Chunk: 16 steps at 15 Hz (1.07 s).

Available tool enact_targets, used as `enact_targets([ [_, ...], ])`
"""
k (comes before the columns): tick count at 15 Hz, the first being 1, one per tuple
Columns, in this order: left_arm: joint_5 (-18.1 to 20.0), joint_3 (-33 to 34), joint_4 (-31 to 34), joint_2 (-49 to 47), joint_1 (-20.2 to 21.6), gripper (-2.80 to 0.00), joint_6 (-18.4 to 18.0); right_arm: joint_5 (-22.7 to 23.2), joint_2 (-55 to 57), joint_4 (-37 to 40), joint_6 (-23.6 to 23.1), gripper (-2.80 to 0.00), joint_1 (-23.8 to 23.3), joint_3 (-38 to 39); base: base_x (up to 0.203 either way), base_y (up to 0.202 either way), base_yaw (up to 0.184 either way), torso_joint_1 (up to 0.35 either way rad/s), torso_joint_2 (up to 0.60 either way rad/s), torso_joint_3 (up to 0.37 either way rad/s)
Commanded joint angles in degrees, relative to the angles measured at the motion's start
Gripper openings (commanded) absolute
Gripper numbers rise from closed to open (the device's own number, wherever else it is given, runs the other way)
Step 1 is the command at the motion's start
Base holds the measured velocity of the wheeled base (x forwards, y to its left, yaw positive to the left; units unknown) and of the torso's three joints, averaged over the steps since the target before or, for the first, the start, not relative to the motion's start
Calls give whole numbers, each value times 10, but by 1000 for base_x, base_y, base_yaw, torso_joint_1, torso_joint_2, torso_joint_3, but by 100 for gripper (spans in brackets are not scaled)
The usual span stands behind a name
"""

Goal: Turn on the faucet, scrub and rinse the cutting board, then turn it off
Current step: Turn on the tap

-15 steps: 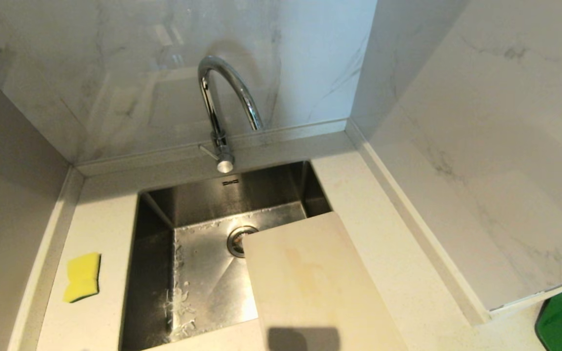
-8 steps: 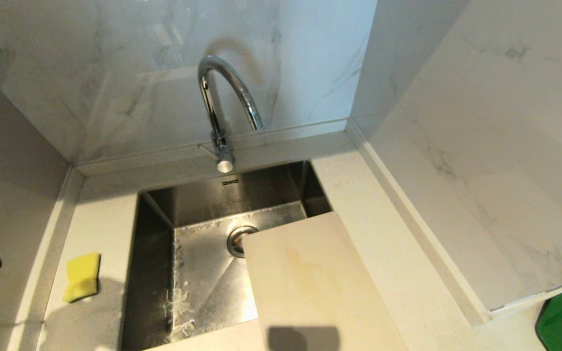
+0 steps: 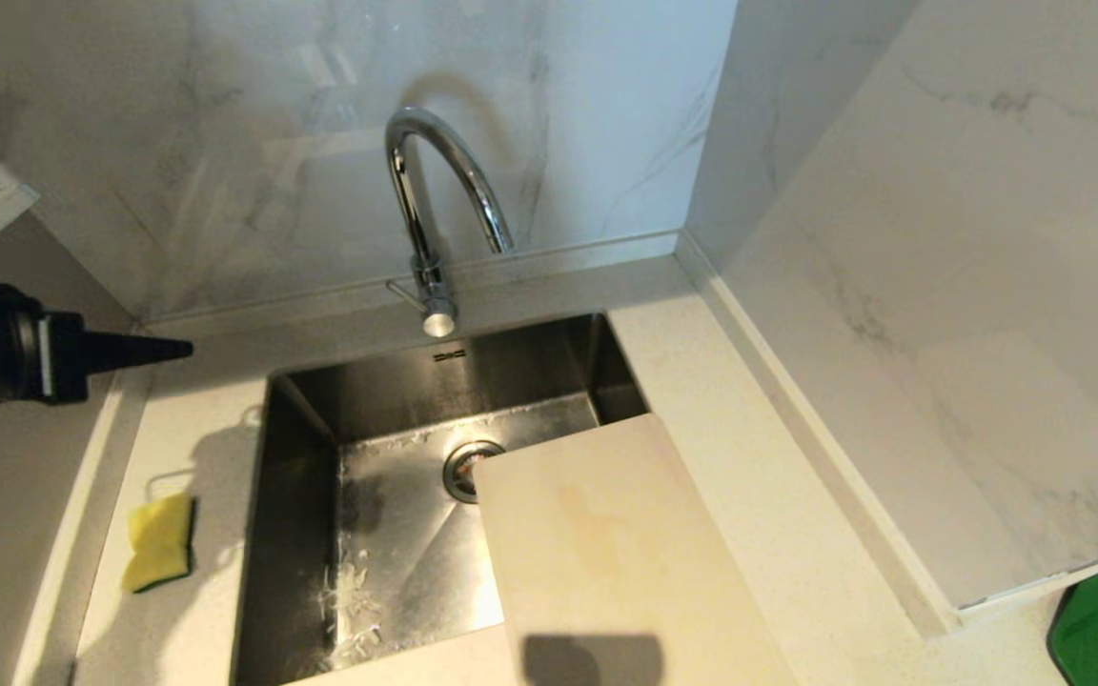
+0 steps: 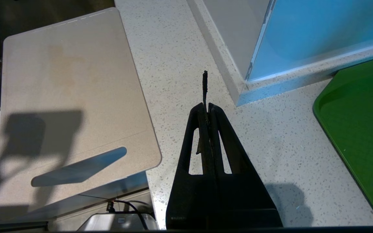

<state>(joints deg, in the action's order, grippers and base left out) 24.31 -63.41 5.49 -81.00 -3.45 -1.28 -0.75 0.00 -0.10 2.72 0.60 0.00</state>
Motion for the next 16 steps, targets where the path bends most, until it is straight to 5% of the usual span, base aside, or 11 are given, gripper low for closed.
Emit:
enact_targets([
  [1, -1, -72, -1, -110, -11, -280, 13, 0, -1, 0, 0, -280, 0, 1, 0, 0, 0, 0, 0, 0],
  [16, -99, -424, 2, -377, -39, -280, 106, 0, -1, 0, 0, -280, 0, 1, 0, 0, 0, 0, 0, 0],
])
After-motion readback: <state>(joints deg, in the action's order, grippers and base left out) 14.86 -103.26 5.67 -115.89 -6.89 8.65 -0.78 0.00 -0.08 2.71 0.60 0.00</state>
